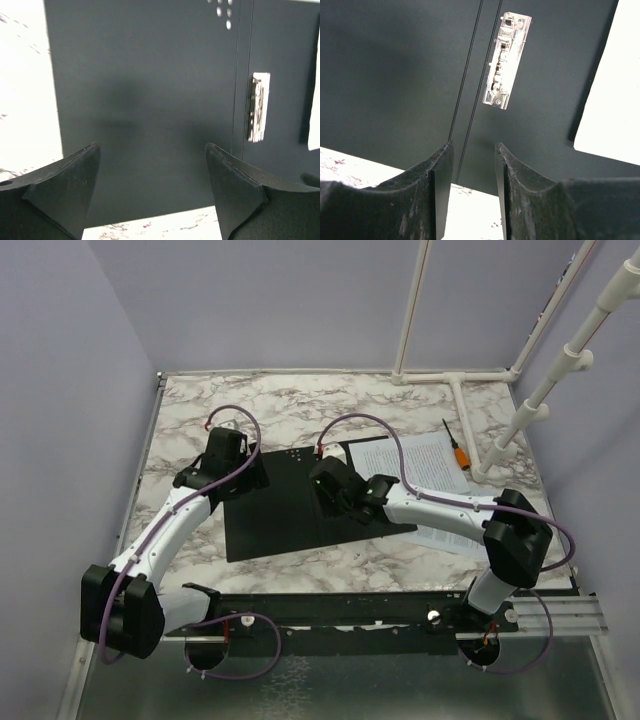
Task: Put the files into the folder
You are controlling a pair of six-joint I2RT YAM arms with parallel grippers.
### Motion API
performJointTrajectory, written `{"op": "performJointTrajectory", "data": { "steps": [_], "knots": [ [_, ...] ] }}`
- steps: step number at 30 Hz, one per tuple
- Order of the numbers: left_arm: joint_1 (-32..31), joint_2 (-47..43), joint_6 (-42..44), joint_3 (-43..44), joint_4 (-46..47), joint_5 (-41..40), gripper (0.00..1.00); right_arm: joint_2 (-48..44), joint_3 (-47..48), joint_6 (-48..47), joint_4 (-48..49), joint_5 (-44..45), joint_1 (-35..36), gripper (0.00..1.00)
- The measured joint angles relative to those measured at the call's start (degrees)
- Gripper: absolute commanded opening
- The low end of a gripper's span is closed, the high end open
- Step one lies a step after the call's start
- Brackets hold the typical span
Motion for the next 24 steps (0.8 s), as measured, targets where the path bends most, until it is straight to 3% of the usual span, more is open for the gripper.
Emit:
{"op": "performJointTrajectory", "data": {
  "steps": [5,17,19,24],
  "knots": [
    [-4.66,2.38,-2.93,-3.43,0.92,-0.22,0.88,2.25,0.96,-0.02,0.11,-0.92,-0.81,0.31],
    [-7.56,7.08,-7.13,-7.87,5.25,-0.24,0.89,7.69,3.41,-0.02,0.20,-2.45,-2.23,0.23],
    [-8.11,7.82,-7.56,-8.22,5.40,-0.24,0.99,8.41,4.02,-0.04,0.20,-2.56,-2.25,0.21],
    [-9.51,8.94,-8.85,-8.72,5.62,-1.07,0.99,9.60,4.94,-0.22,0.24,-2.75,-2.78,0.18]
  ]
}}
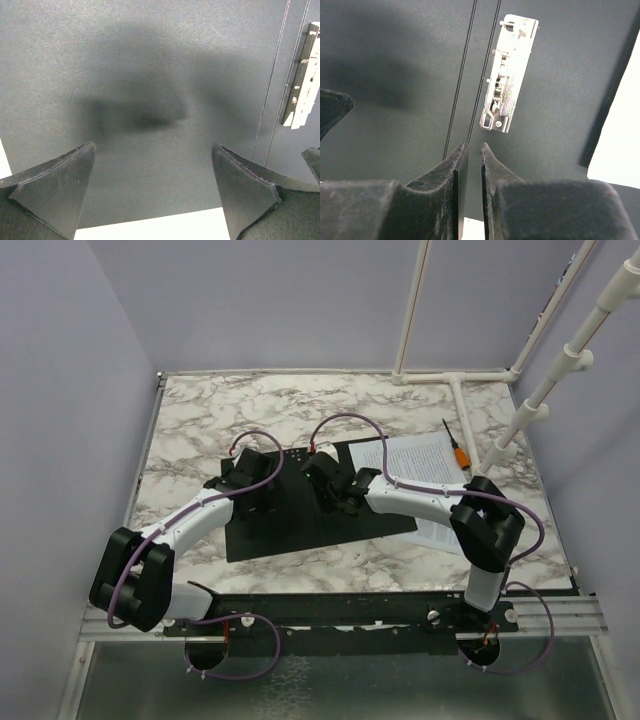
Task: Put the files into the folder
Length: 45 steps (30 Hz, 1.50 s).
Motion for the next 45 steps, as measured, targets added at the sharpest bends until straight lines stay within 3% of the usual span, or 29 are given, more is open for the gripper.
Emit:
{"op": "performJointTrajectory", "data": {
  "steps": [14,45],
  "knots": [
    [-1.62,1.51,-2.54,0.00,-3.65,-7.50,0.99,2.93,1.75,-0.61,0.02,-0.02,-1.07,0.14],
    [-1.62,3.76,-4.00,-0.92,-5.18,-8.70,0.99,5.81,3.06,-0.83,0.11,-1.03,-1.55,0.08]
  ]
}}
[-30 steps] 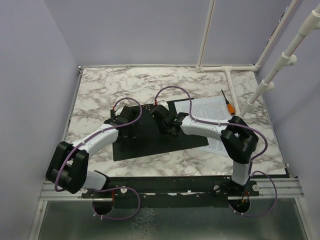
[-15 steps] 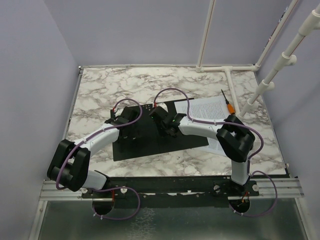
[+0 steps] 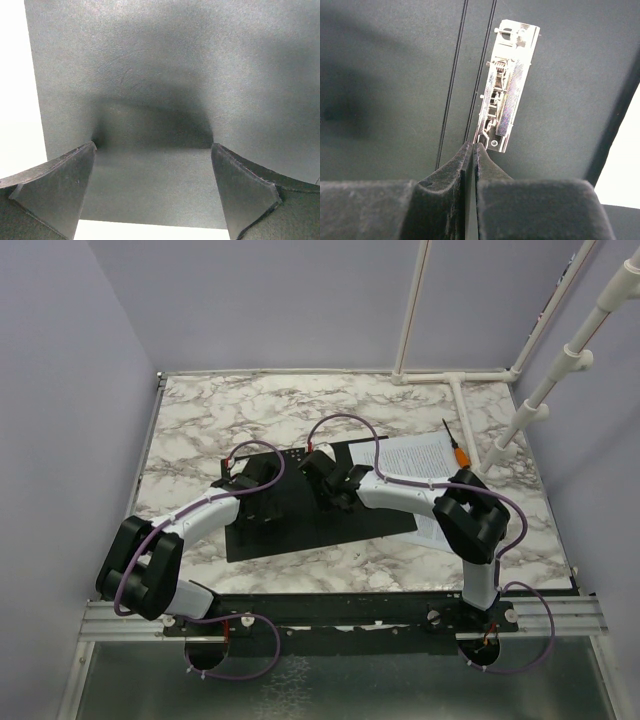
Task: Put the files into the folder
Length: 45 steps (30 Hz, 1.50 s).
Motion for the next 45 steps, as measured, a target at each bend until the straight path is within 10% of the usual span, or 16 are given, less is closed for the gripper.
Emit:
{"op": "performJointTrajectory", "data": {
  "steps": [45],
  "knots": [
    [-0.02,0.02,-0.31,-0.44,0.07,-0.44,0.99,0.72,0.00,0.04,0.96,-0.59,-0.85,0.01]
  ]
}}
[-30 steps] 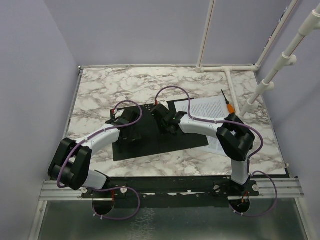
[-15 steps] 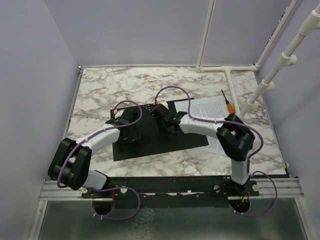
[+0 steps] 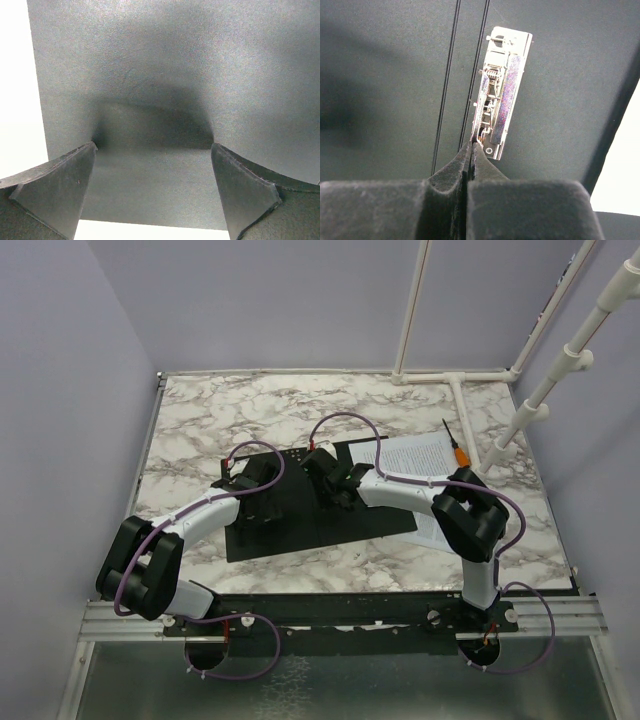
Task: Put the files into the folder
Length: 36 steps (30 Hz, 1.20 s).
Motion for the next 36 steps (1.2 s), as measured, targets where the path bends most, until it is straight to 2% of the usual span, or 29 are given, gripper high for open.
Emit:
{"op": "performJointTrajectory", "data": {
  "steps": [36],
  "knots": [
    [-0.02,0.20,-0.98,-0.07,0.07,-1.03,0.99,1.51,-0.13,0.59,0.46,5.95,1.42,0.00]
  ]
}}
